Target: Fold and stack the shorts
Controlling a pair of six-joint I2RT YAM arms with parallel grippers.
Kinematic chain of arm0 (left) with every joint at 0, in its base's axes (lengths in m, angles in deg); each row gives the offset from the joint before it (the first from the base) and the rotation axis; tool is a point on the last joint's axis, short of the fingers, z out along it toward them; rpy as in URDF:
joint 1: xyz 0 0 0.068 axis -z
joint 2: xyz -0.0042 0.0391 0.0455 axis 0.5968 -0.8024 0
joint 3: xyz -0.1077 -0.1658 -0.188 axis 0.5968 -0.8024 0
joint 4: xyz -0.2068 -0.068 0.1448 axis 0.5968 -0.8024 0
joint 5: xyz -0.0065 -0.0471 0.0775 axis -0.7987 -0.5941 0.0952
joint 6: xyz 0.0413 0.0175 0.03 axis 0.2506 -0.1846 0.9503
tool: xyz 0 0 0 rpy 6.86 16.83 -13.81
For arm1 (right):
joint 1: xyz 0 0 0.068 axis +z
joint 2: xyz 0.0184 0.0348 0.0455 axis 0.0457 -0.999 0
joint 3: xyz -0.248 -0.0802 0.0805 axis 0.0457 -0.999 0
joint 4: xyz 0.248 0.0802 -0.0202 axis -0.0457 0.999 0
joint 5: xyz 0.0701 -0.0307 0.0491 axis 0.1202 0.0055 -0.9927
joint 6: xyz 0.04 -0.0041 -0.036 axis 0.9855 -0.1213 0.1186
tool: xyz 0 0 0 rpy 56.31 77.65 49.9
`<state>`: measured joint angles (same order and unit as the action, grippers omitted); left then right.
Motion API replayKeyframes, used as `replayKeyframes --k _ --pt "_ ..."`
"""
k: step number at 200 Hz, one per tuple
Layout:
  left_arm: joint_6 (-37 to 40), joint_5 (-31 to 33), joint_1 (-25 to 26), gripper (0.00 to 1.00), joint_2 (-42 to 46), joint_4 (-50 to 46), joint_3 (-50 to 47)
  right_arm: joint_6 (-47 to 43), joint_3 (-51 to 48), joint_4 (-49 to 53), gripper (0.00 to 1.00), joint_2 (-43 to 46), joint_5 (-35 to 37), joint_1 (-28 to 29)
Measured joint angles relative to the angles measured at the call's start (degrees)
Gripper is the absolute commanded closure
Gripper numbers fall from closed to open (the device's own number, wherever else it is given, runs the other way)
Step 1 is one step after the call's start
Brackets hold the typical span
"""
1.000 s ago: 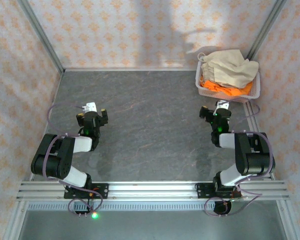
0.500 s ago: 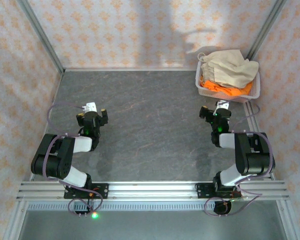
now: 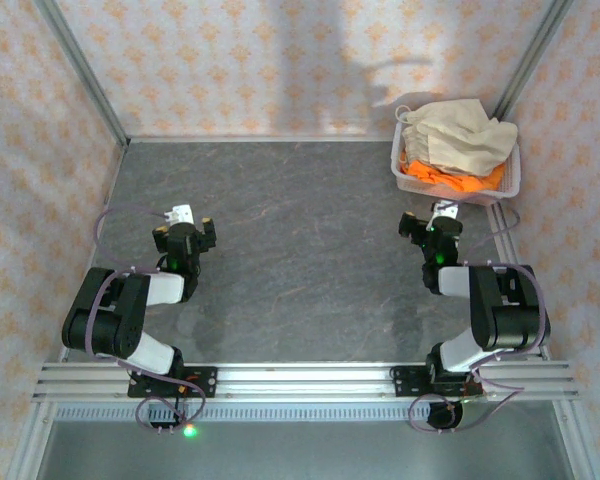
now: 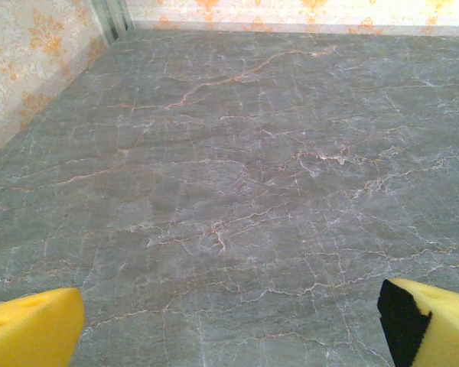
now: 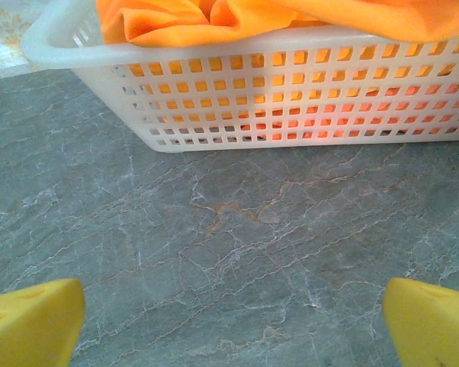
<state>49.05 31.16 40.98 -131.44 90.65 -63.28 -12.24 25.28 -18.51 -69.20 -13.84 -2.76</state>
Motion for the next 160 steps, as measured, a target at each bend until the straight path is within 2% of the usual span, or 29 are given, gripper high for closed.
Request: replayKeyframes --k 26,47,76,101,127,160 --pt "0.0 0.0 0.0 0.0 0.0 0.0 0.0 0.0 0.1 1.0 0.01 0.3 0.3 0.0" --pt "0.1 -0.3 0.0 0.0 2.2 -5.7 1.6 0.5 0.9 9.2 0.01 5.4 2.0 0.1" --pt "-1.1 -1.4 0.0 0.0 16.0 -16.5 4.5 1.7 6.0 21.9 0.01 17.4 4.2 0.1" --pt "-5.4 -4.0 0.0 0.0 30.1 -28.4 9.2 3.0 15.8 33.0 0.01 22.4 5.0 0.1" --pt "-10.0 -8.9 0.0 0.0 43.1 -39.2 13.5 4.2 27.5 44.0 0.01 21.0 6.9 0.1" --pt "-11.9 -15.7 0.0 0.0 52.9 -51.4 18.9 4.5 43.1 55.6 0.0 9.3 10.6 0.1"
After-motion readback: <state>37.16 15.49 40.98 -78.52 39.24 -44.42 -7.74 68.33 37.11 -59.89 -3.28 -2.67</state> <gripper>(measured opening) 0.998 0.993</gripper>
